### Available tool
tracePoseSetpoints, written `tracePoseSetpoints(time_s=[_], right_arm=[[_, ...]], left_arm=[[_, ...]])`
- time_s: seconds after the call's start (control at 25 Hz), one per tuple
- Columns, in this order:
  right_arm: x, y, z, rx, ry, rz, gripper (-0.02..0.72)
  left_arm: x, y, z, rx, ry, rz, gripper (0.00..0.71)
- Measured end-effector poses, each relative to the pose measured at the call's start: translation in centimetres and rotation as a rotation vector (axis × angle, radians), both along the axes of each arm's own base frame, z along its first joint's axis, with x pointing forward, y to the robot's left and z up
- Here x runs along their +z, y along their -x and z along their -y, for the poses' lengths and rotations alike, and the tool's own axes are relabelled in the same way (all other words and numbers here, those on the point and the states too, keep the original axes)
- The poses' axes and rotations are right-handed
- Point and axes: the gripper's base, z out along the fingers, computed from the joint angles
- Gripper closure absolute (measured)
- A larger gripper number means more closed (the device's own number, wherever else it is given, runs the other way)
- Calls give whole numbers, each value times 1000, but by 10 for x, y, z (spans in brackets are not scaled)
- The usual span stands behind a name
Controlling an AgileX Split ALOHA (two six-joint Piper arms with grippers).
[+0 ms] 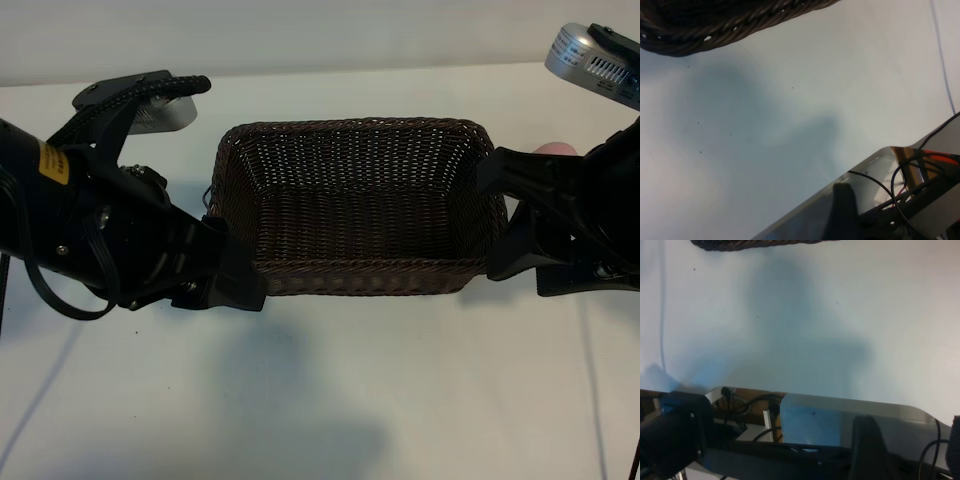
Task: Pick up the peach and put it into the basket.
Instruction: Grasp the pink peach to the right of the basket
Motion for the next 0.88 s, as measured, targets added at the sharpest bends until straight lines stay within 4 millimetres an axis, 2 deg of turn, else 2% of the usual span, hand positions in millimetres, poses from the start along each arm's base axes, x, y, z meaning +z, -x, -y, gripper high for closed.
tracePoseSetpoints(time_s=[0.24,0.44,0.88], right_arm=[[0,0,0,0,0,0,310],[0,0,0,0,0,0,310],[0,0,0,0,0,1,310]], left_arm=[[2,0,0,-4,-2,0,178],[14,-2,0,-1,9,31,178],[14,-3,-4,48,-24,40,178]])
